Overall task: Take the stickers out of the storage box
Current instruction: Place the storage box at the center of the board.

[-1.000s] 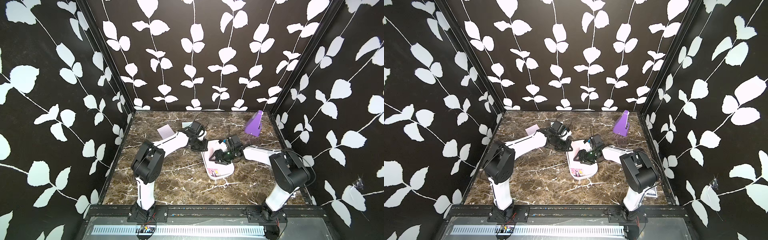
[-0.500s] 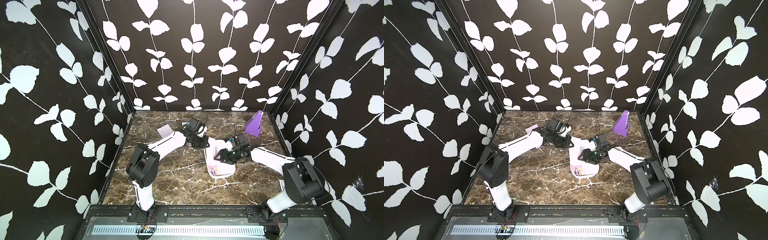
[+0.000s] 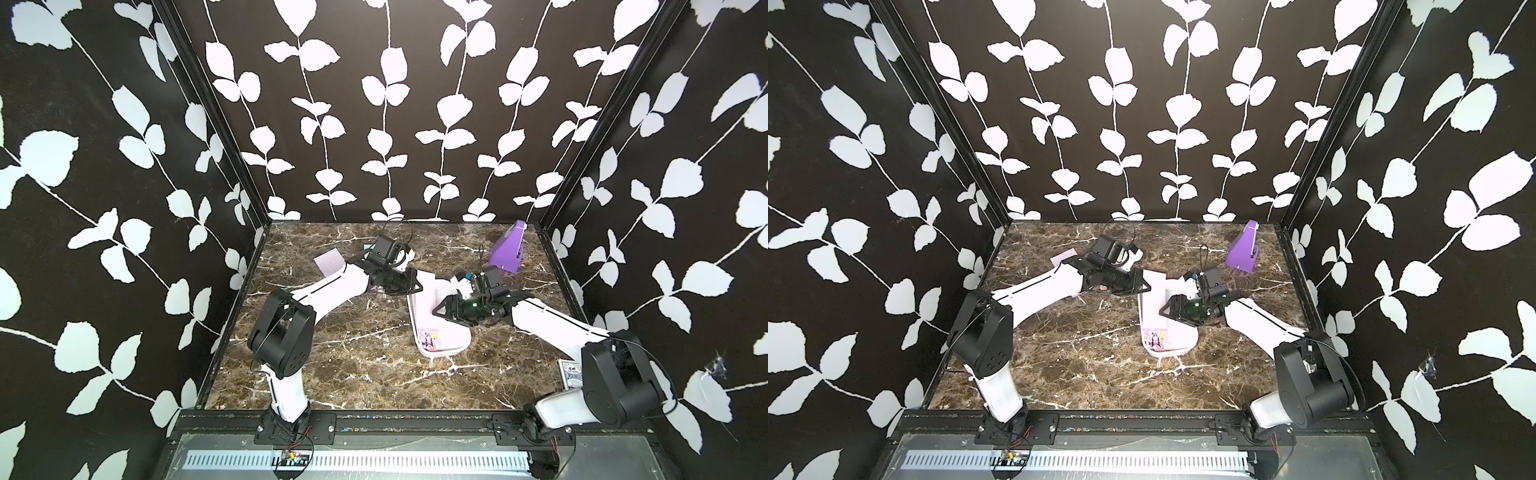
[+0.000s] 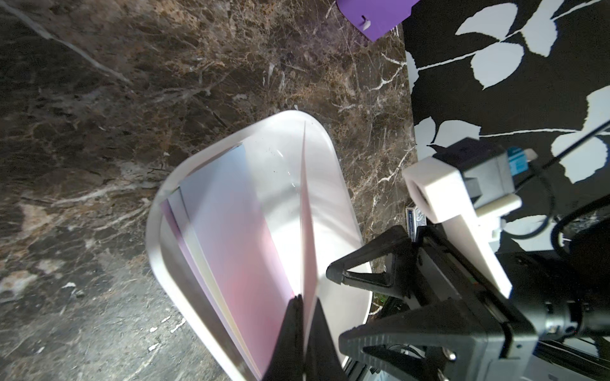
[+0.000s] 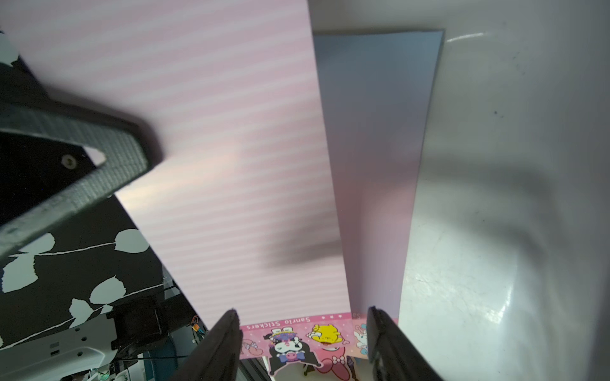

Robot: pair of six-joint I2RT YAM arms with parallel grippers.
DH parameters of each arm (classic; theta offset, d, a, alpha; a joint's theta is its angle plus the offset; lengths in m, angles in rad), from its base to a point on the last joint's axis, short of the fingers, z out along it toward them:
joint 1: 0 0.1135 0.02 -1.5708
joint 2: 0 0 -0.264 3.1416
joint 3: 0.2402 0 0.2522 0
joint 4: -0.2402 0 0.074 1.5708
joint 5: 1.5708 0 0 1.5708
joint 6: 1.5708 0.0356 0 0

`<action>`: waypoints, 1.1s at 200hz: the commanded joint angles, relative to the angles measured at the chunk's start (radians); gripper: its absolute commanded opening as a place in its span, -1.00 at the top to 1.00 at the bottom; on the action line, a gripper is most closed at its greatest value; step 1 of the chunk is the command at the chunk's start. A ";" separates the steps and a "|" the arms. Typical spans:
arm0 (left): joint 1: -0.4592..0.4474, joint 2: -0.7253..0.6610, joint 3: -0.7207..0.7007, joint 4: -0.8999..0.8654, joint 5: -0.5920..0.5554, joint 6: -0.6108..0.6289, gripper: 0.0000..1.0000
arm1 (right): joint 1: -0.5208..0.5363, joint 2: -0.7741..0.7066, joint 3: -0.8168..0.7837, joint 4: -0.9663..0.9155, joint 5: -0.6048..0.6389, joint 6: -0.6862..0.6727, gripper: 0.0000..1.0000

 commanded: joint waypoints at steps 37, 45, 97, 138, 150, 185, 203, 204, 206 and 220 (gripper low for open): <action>0.060 -0.086 -0.090 0.166 0.126 -0.097 0.99 | -0.032 -0.053 -0.062 0.103 -0.018 0.031 -0.25; 0.069 -0.095 -0.106 0.196 0.141 -0.117 1.00 | -0.036 -0.058 -0.070 0.120 -0.029 0.041 -0.25; 0.098 -0.099 -0.159 0.362 0.233 -0.231 1.00 | -0.046 -0.044 -0.071 0.207 -0.124 0.100 -0.26; 0.106 -0.085 -0.192 0.487 0.277 -0.313 1.00 | -0.046 -0.032 -0.073 0.259 -0.193 0.130 -0.21; 0.107 -0.085 -0.191 0.473 0.273 -0.304 1.00 | -0.046 -0.028 -0.074 0.265 -0.210 0.136 -0.20; 0.110 -0.080 -0.198 0.469 0.276 -0.302 1.00 | -0.046 -0.043 -0.082 0.284 -0.221 0.147 0.01; 0.113 -0.081 -0.200 0.460 0.272 -0.298 1.00 | -0.046 -0.053 -0.085 0.296 -0.231 0.154 0.24; 0.113 -0.081 -0.200 0.459 0.272 -0.296 1.00 | -0.046 -0.054 -0.084 0.297 -0.231 0.155 0.26; 0.113 -0.082 -0.201 0.457 0.271 -0.296 1.00 | -0.046 -0.054 -0.084 0.298 -0.234 0.156 0.29; 0.117 -0.081 -0.201 0.443 0.269 -0.288 1.00 | -0.046 -0.060 -0.083 0.305 -0.244 0.156 0.53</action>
